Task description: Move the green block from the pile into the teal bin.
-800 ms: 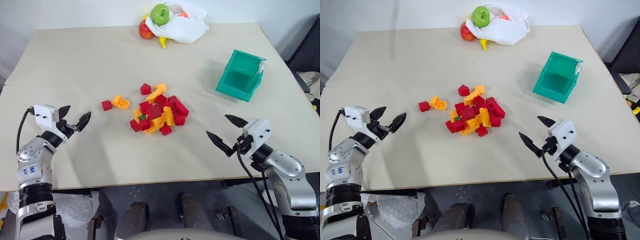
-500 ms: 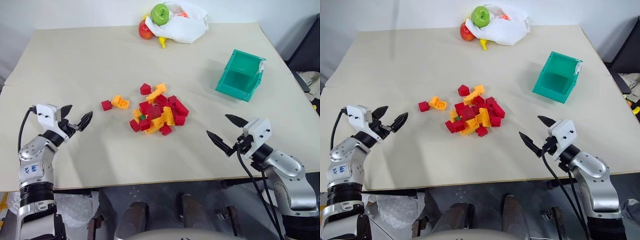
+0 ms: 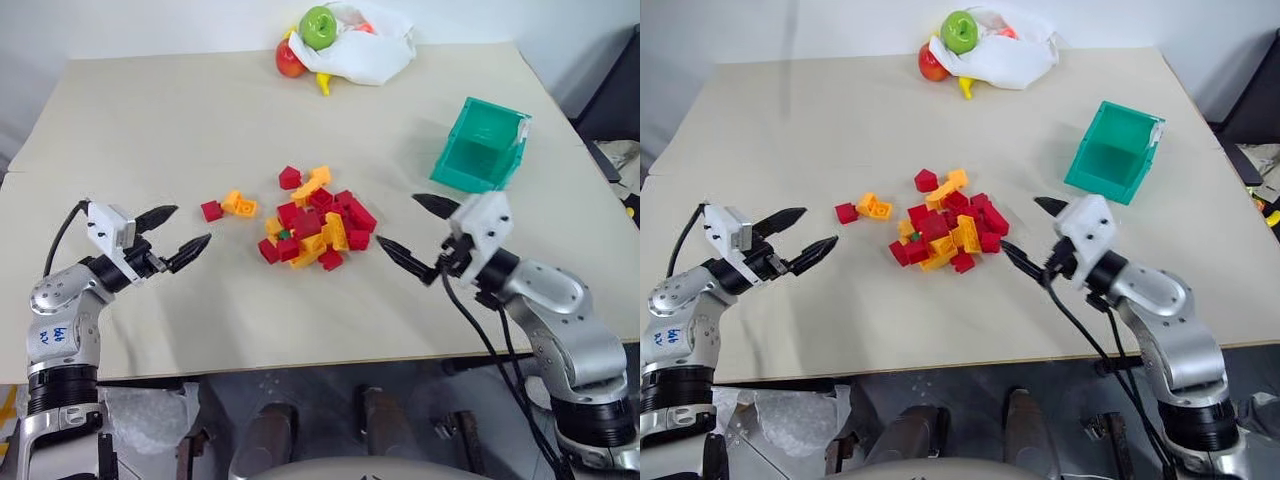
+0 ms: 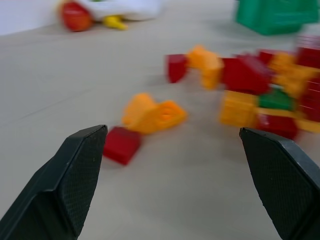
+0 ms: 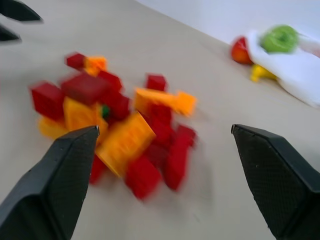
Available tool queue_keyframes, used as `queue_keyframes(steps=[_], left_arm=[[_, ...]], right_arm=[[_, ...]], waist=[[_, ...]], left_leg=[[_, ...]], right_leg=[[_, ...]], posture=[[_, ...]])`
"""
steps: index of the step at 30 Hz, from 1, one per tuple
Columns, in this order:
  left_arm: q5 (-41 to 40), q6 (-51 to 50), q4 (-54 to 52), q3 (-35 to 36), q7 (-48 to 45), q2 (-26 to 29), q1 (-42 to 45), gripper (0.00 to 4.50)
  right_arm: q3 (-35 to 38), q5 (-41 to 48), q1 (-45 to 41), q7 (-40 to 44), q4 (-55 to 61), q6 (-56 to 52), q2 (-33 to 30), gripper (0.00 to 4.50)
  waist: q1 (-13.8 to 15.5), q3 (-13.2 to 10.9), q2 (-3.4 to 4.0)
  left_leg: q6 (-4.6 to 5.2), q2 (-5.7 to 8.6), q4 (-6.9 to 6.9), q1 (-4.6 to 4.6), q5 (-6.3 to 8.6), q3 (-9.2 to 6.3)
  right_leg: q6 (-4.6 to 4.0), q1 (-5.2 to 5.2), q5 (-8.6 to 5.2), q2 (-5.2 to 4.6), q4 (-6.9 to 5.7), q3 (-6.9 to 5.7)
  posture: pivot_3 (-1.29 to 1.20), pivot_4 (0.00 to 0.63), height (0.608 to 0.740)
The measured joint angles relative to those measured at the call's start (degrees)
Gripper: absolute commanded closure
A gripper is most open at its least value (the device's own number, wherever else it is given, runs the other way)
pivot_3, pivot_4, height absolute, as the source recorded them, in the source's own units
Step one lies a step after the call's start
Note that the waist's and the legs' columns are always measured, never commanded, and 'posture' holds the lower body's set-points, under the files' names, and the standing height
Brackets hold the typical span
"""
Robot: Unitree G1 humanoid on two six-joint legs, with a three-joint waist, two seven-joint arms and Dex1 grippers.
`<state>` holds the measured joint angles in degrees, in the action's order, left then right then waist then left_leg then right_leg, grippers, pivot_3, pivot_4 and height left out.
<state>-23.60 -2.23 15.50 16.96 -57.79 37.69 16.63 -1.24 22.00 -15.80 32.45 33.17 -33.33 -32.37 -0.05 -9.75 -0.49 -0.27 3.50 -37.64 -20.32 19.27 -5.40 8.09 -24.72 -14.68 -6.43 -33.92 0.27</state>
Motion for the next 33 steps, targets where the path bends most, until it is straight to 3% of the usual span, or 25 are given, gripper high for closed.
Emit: queue_keyframes(steps=[3, 11, 19, 27, 33], left_arm=[[-2.16, 1.17, 2.48, -0.24, -7.93, 0.32, 0.37, 0.00], [-9.68, -0.12, 8.63, -0.11, -27.86, 0.69, 4.56, 0.00], [-10.78, 1.45, 10.19, -1.14, -28.27, 1.45, 3.24, 0.00], [-10.91, 3.14, 9.99, -0.56, -28.18, 0.18, 1.68, 0.00], [-10.90, 3.92, 9.87, -0.36, -28.14, -0.55, 1.45, 0.00]], right_arm=[[-3.74, 1.51, -2.68, -1.64, 2.32, -8.39, 0.72, 1.95], [-11.03, 3.15, -15.12, -7.84, -0.12, -25.92, 10.10, 4.47], [-21.12, 0.99, -24.81, -9.64, -16.72, -28.11, 24.33, 4.47], [-23.18, -6.40, -31.22, -9.35, -38.19, -14.15, 32.26, 4.47], [-22.71, -11.80, -34.36, -10.90, -45.71, -7.52, 32.87, 4.47]], waist=[[0.02, -0.02, 0.03], [-0.43, -0.05, 0.08], [-1.75, -0.04, 0.07], [-2.04, -0.04, 0.08], [-2.06, -0.05, 0.08]], left_leg=[[0.04, 0.02, -0.06, -0.09, 0.02, -0.03], [0.03, 0.02, -0.10, -0.24, 0.02, -0.04], [-0.04, 0.12, -0.39, -0.83, -0.02, -0.03], [-0.07, 0.13, -0.43, -0.81, -0.04, -0.02], [-0.07, 0.20, -0.50, -0.81, -0.04, -0.07]], right_leg=[[0.01, -0.02, 0.01, -0.02, -0.04, -0.04], [0.01, -0.29, 0.01, 0.01, -0.27, -0.03], [-0.02, -0.98, -0.01, -0.02, -0.81, -0.04], [-0.03, -1.02, -0.01, -0.01, -0.94, -0.05], [-0.03, -1.03, -0.01, -0.05, -1.07, -0.05]], posture=[[0.00, 0.150, 0.740], [0.00, 0.150, 0.740], [0.00, 0.150, 0.740], [0.00, 0.150, 0.740], [0.00, 0.150, 0.740]])
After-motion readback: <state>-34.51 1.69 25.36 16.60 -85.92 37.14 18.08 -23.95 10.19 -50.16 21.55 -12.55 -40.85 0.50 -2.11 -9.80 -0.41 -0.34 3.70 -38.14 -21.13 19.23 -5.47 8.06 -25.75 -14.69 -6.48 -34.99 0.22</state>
